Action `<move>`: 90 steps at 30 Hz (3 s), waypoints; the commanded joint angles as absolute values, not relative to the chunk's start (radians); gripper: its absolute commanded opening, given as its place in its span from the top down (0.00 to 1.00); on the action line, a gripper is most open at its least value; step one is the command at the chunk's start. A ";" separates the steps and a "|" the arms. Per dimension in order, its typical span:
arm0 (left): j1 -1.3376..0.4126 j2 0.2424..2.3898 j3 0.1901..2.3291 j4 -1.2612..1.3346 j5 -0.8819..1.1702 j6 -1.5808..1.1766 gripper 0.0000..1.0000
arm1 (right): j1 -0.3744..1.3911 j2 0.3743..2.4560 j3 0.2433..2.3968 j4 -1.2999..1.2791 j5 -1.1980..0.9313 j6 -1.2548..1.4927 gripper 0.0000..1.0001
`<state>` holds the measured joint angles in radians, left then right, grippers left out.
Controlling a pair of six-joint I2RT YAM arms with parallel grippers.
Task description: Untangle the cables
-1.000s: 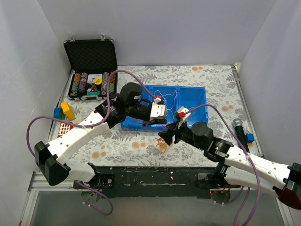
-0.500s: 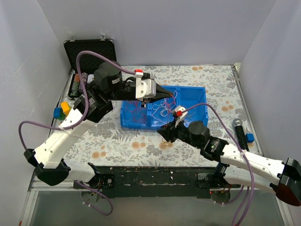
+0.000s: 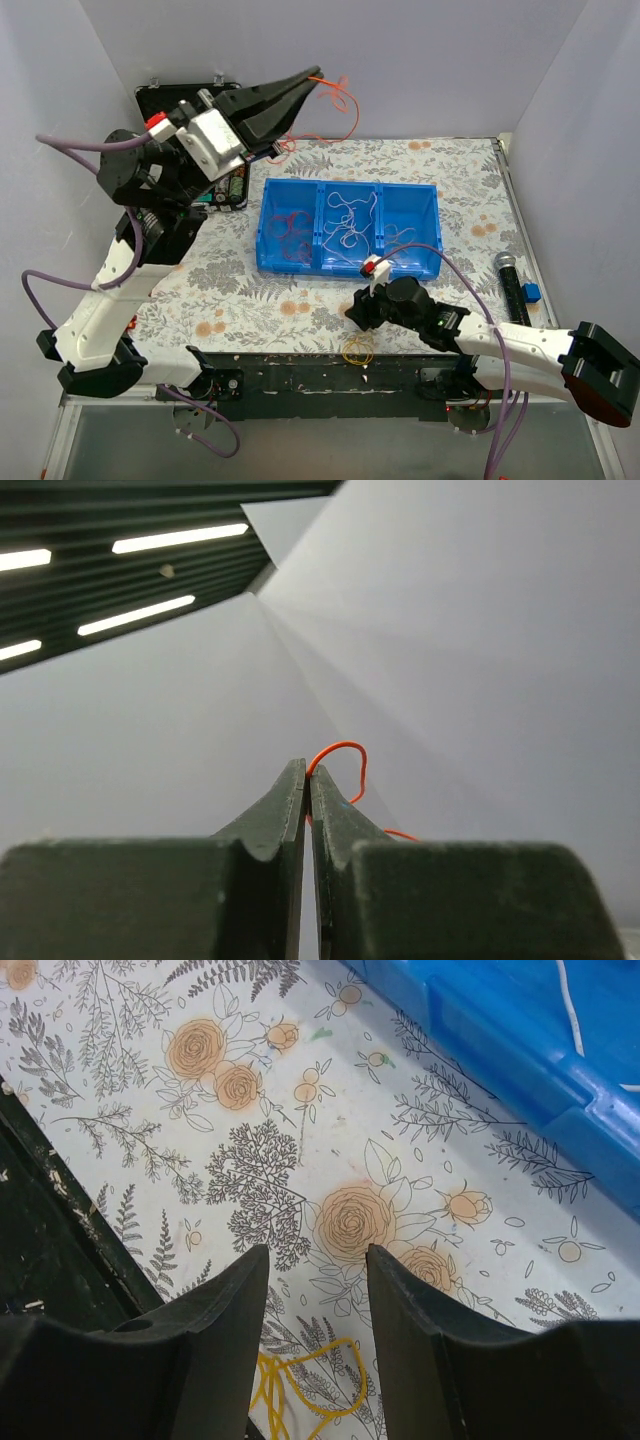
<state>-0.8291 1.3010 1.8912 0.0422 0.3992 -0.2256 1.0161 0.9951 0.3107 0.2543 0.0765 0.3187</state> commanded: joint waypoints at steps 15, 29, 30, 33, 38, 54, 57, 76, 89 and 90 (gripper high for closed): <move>-0.807 1.167 1.432 0.271 -0.070 -0.092 1.00 | 1.026 0.939 0.402 -0.043 -0.096 0.278 0.22; -0.528 1.226 1.137 0.273 -0.011 -0.235 1.00 | 1.126 1.229 0.578 -0.244 0.066 0.336 0.54; -0.526 1.227 1.121 0.279 -0.002 -0.236 1.00 | 1.134 1.239 0.583 -0.253 0.067 0.334 0.58; -0.525 1.241 1.075 0.285 0.029 -0.236 1.00 | 1.140 1.246 0.594 -0.275 0.072 0.337 0.74; -0.523 1.246 1.026 0.284 0.048 -0.245 1.00 | 1.141 1.192 0.661 -0.336 0.161 0.345 0.99; -0.523 1.265 0.913 0.311 0.041 -0.232 1.00 | 0.721 1.081 1.054 -0.407 0.410 0.161 0.99; -0.523 1.305 0.959 0.313 0.023 -0.230 1.00 | 0.632 1.121 1.057 -0.379 0.417 0.153 0.99; -0.500 1.347 1.261 -0.060 0.089 -0.331 0.02 | 0.430 1.345 1.071 -0.218 0.365 0.164 0.99; -0.474 1.356 1.403 -0.317 0.161 -0.481 0.02 | 0.417 1.355 1.138 -0.244 0.305 0.173 0.15; -0.472 1.359 1.419 -0.331 0.141 -0.509 0.02 | 0.419 1.342 1.140 -0.245 0.292 0.178 0.14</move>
<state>-0.4908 1.3636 1.2964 -0.1974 0.0982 -0.4107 0.4206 1.3853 1.0840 -0.2661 0.3428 0.1699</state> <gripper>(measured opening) 0.981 0.829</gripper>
